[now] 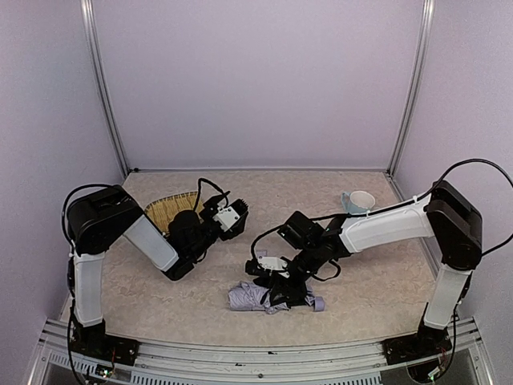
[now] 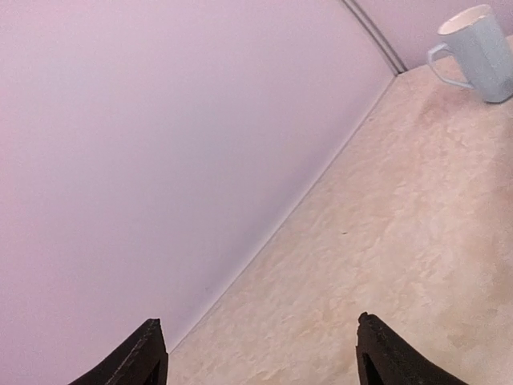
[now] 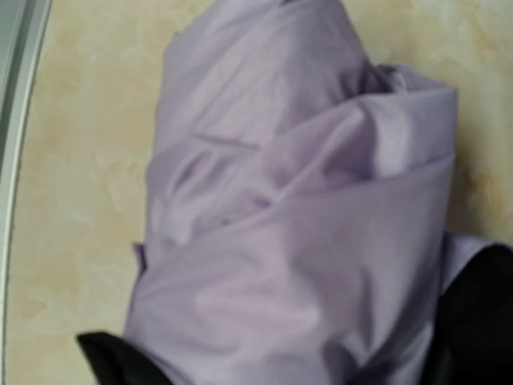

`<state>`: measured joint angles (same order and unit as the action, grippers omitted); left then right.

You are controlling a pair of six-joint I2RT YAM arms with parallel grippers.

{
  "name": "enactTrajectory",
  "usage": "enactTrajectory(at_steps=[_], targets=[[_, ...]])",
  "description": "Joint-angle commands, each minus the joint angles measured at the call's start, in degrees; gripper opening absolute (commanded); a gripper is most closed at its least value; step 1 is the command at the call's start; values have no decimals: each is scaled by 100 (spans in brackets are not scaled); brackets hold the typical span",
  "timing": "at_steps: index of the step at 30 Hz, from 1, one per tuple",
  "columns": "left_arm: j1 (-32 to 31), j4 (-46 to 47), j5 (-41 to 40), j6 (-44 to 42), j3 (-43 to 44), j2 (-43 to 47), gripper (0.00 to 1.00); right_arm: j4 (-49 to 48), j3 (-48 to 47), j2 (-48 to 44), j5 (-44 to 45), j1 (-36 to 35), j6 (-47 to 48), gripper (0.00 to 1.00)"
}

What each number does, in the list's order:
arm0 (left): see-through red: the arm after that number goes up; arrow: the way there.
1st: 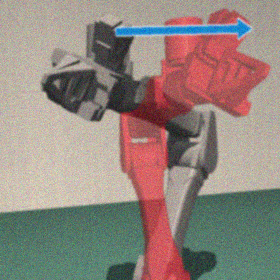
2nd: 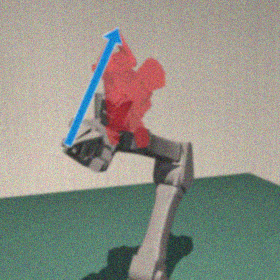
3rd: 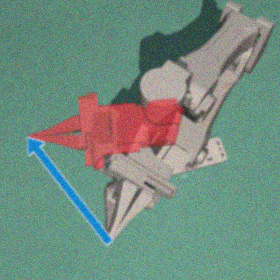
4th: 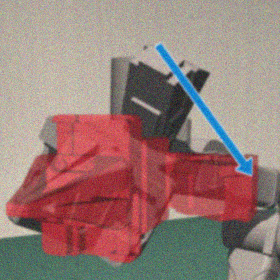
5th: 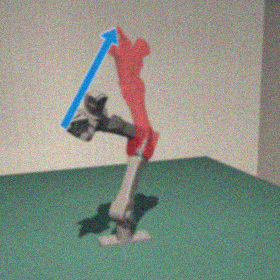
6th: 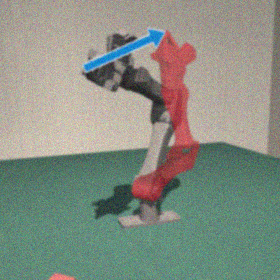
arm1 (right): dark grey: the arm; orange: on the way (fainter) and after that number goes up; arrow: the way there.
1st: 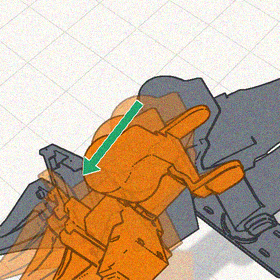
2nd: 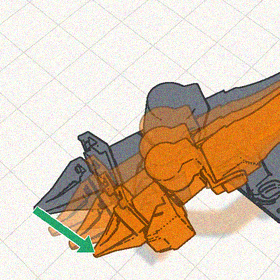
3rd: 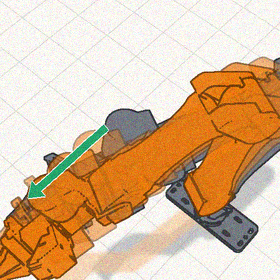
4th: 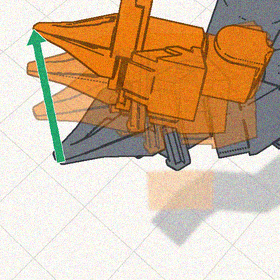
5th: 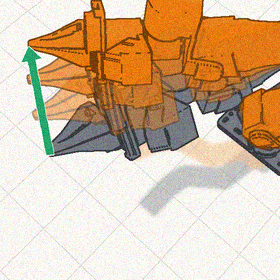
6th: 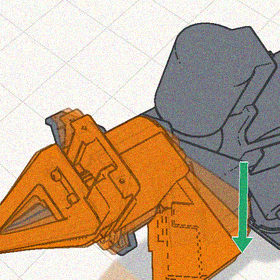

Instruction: Put away the umbrella

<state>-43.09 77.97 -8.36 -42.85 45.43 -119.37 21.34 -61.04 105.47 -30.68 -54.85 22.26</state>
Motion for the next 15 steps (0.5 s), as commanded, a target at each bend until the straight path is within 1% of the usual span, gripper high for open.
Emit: enactTrajectory(at_steps=[1, 3, 4, 5, 6, 7, 8, 9, 10, 12, 13, 15], targets=[[-75, 925, -1588, 199, -497, 675, 79, 1294, 365, 656, 145, 100, -278, 0], [-404, 265, -1675, 167, -820, 1425, 76, 1381, 253, 736, -44, 221, -296, 0], [-613, -344, -1604, 224, -948, 1814, 72, 1426, 193, 787, -179, 273, -299, 0], [-855, -1146, -1421, 360, -1022, 2268, 67, 1475, 122, 856, -303, 332, -295, 0], [-1052, -2051, -1080, 616, -1050, 2691, 63, 1523, 56, 924, -428, 387, -292, 0], [-1220, -3037, -531, 877, -1049, 3076, 59, 1585, -9, 1002, -527, 454, -286, 0], [-1340, -3766, 80, 1154, -1071, 3418, 55, 1643, -61, 1087, -598, 519, -265, 0], [-1430, -4422, 759, 1377, -1148, 3688, 55, 1684, -110, 1166, -648, 573, -259, 0], [-1550, -4633, 1265, 1498, -1267, 3926, 54, 1725, -142, 1267, -689, 626, -258, 0], [-1856, -4810, 1580, 1574, -1574, 4262, 56, 1775, -229, 1424, -808, 753, -267, 0], [-2004, -4926, 1663, 1518, -1702, 4354, 61, 1777, -259, 1506, -872, 822, -293, 0], [-2218, -5150, 1601, 1373, -1847, 4330, 68, 1784, -334, 1655, -990, 933, -303, 0]])
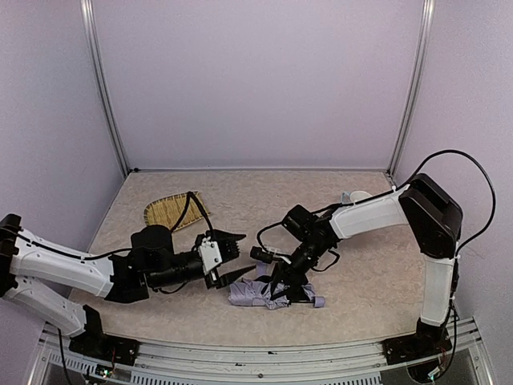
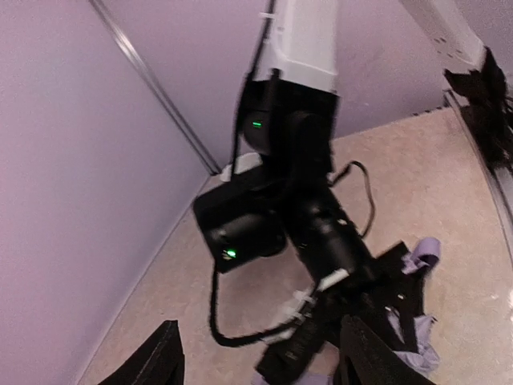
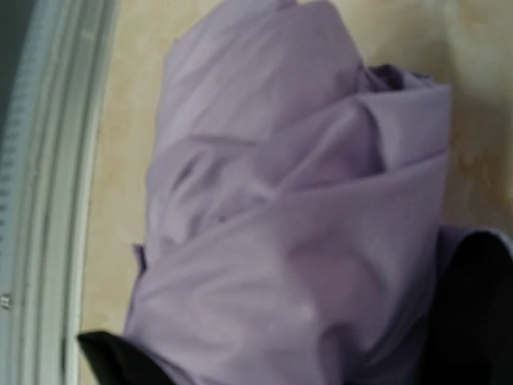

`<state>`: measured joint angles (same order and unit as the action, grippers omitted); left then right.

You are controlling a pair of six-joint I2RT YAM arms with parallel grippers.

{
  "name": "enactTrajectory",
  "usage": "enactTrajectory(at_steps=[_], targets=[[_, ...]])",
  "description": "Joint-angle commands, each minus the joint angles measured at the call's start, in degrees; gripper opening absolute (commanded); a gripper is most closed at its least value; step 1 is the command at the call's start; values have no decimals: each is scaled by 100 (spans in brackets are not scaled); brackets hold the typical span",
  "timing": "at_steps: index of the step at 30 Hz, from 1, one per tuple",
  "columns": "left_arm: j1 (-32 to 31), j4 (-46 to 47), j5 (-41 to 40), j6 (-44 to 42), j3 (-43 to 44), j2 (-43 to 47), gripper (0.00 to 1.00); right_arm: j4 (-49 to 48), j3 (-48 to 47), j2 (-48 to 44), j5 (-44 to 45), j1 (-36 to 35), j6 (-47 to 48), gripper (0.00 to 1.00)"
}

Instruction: Put away the umbrella

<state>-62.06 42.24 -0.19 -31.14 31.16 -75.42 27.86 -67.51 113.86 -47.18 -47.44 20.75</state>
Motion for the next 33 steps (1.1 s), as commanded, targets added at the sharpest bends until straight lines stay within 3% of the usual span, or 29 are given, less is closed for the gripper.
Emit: enactTrajectory(at_steps=[1, 7, 17, 20, 23, 29, 32, 33], targets=[[-395, -1633, 683, 126, -425, -218, 70, 1131, 265, 891, 644, 230, -161, 0], [-473, -1830, 326, -333, -179, -1233, 90, 1140, -95, 1235, 644, 407, -98, 0], [-448, -335, -1017, -1080, -120, -2415, 89, 1242, -393, 1561, 359, 486, 274, 0], [-375, -296, -696, -1095, -111, -2575, 81, 1269, -467, 1633, 293, 505, 340, 0], [-306, -786, -503, -992, 95, -2693, 63, 1285, -537, 1592, 205, 531, 368, 1], [-53, -3055, 705, -440, 986, -2749, 43, 874, -451, 1158, -136, 808, 131, 30], [9, -3863, 968, -241, 1226, -2892, 22, 503, -254, 881, -178, 1072, -198, 52], [10, -3929, 1123, -156, 1252, -2920, 20, 401, -174, 784, -178, 1115, -265, 59]])
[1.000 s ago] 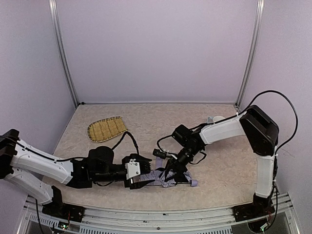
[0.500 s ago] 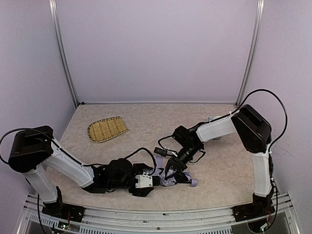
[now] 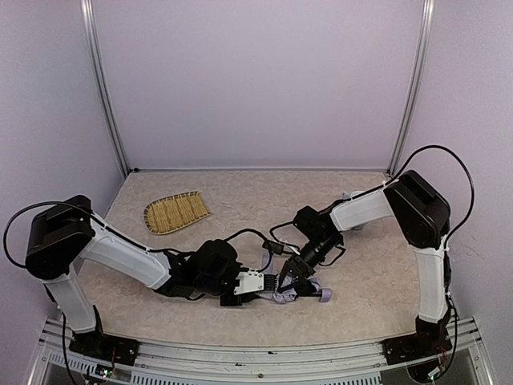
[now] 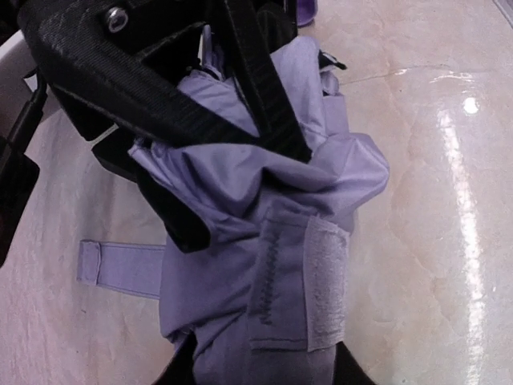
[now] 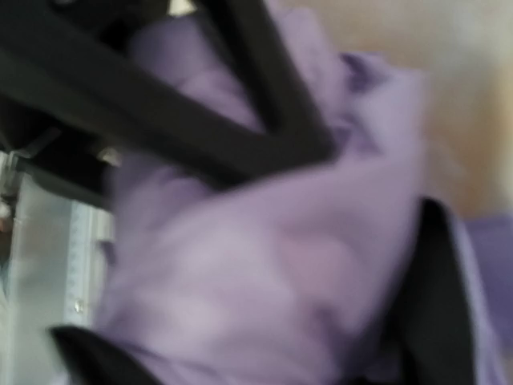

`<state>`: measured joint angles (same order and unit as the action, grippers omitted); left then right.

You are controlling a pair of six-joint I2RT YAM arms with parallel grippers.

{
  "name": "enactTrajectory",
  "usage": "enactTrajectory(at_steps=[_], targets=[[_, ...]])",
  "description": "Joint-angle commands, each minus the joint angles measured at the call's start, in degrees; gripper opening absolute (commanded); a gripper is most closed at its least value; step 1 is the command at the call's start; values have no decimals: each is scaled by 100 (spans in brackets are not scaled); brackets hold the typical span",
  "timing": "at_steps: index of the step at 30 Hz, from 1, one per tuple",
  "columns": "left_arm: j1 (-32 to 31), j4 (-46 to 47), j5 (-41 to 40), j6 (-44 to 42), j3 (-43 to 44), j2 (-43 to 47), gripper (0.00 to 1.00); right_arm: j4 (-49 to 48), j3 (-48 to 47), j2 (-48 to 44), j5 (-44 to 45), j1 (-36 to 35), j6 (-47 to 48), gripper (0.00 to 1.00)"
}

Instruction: Put away the umbrella

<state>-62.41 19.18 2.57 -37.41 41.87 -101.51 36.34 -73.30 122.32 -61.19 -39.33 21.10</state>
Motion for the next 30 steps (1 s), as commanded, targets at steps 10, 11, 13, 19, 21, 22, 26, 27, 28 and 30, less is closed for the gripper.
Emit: enactTrajectory(at_steps=[10, 11, 13, 19, 21, 22, 26, 27, 28, 30], targets=[[155, -2376, 1689, 1123, 724, -867, 9, -908, 1298, -2003, 2581, 699, -772, 78], [196, -2462, 1802, 1175, 799, -936, 9, -942, 1385, -2345, 2784, 699, -785, 78], [299, -2585, 2000, 1264, 925, -1045, 9, -1092, 1586, -2870, 3166, 699, -801, 78], [460, -2973, 2475, 1250, 1272, -1347, 9, -2404, 2717, -4587, 4149, -42, -186, 77], [513, -3184, 2622, 1264, 1443, -1479, 8, -2770, 3221, -5016, 4479, -715, 268, 78], [533, -3255, 2664, 1262, 1509, -1537, 8, -2916, 3383, -5181, 4621, -970, 427, 79], [601, -3472, 2844, 1222, 1700, -1690, 8, -3308, 3756, -5394, 5327, -1562, 724, 86], [621, -3509, 2891, 1212, 1734, -1716, 7, -3308, 3767, -5337, 5589, -1710, 795, 93], [639, -3555, 2923, 1215, 1773, -1736, 7, -3290, 3751, -5270, 5847, -1830, 860, 95], [662, -3670, 2978, 1234, 1877, -1813, 7, -3215, 3715, -5104, 6159, -2019, 983, 96]])
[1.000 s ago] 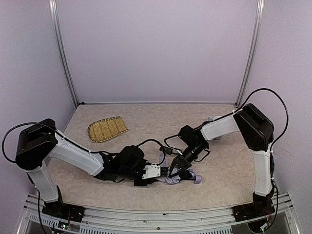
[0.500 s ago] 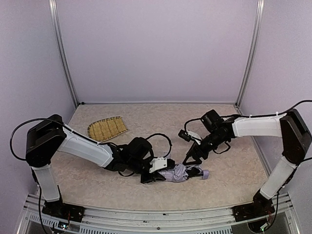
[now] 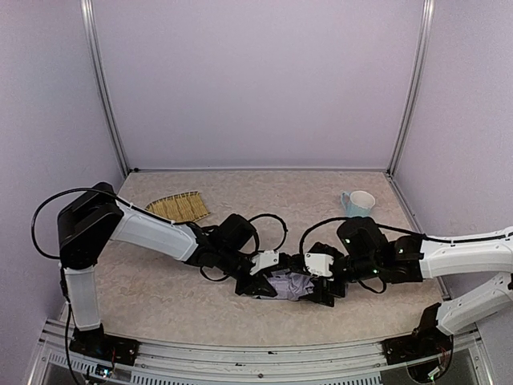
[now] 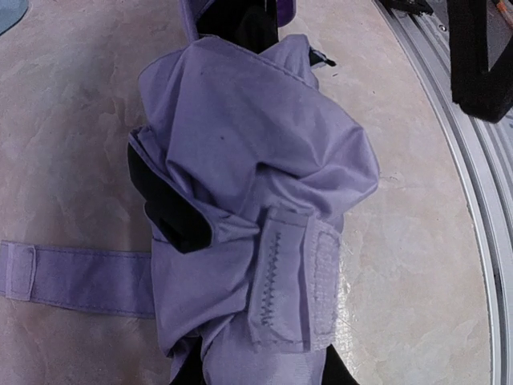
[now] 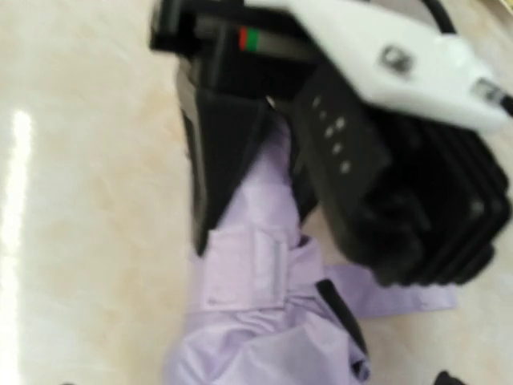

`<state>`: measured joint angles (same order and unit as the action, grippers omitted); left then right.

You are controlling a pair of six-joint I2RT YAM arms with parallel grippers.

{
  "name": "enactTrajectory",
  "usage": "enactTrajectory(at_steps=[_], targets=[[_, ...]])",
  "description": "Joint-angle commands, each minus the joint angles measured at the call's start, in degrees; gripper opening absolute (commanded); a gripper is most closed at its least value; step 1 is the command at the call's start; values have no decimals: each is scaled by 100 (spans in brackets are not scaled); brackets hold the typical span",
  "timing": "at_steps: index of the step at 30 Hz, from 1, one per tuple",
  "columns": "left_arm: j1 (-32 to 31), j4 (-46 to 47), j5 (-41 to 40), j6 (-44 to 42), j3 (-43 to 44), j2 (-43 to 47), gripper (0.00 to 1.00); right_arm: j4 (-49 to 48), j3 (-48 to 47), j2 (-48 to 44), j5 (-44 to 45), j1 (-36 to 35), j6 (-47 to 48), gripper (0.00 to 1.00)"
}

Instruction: Put away the umbrella

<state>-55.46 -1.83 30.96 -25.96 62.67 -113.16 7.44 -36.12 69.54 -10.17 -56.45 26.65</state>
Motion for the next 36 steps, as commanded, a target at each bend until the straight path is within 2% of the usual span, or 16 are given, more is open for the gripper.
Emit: enactTrajectory(at_steps=[1, 7, 11, 13, 15, 18, 20, 23, 24, 26, 28, 29, 30, 33, 36], targets=[[-27, -1668, 160, 95, -137, -696, 7, -329, -4, 261, 1172, -364, 477, 96], [4, -2257, 221, 143, 340, -1054, 6, -387, -35, 954, 1804, -662, 673, 86], [74, -2499, 280, 108, 507, -1178, 5, -408, -4, 1341, 2176, -852, 751, 85], [92, -2565, 309, 91, 544, -1214, 6, -345, -30, 1525, 2256, -879, 741, 82], [103, -2613, 323, 76, 578, -1241, 6, -154, -149, 1727, 2309, -914, 669, 72], [106, -2671, 348, 37, 600, -1242, 7, 47, -273, 2023, 2404, -954, 591, 42], [114, -2523, 324, 19, 522, -1135, 16, 177, -342, 2110, 2261, -965, 547, 30], [159, -1497, -21, 364, 90, -605, 37, 426, -433, 2173, 1837, -965, 483, 16], [185, -995, -50, 478, -137, -346, 49, 533, -459, 2194, 1683, -965, 469, 13], [206, 211, -80, 665, -711, 255, 59, 758, -534, 2274, 1363, -960, 441, 9], [183, 1592, -208, 781, -1389, 891, 64, 999, -637, 2433, 1003, -943, 386, 7], [165, 2249, -309, 806, -1772, 1153, 74, 1141, -702, 2524, 832, -928, 351, 6], [136, 2924, -443, 811, -2114, 1401, 80, 1275, -773, 2643, 670, -911, 311, 6], [8, 4272, -859, 662, -2973, 1908, 81, 1754, -1036, 2979, 66, -803, 172, 5], [-283, 4656, -1238, 205, -3462, 2227, 78, 2295, -1299, 3373, -750, -593, 48, 7]])
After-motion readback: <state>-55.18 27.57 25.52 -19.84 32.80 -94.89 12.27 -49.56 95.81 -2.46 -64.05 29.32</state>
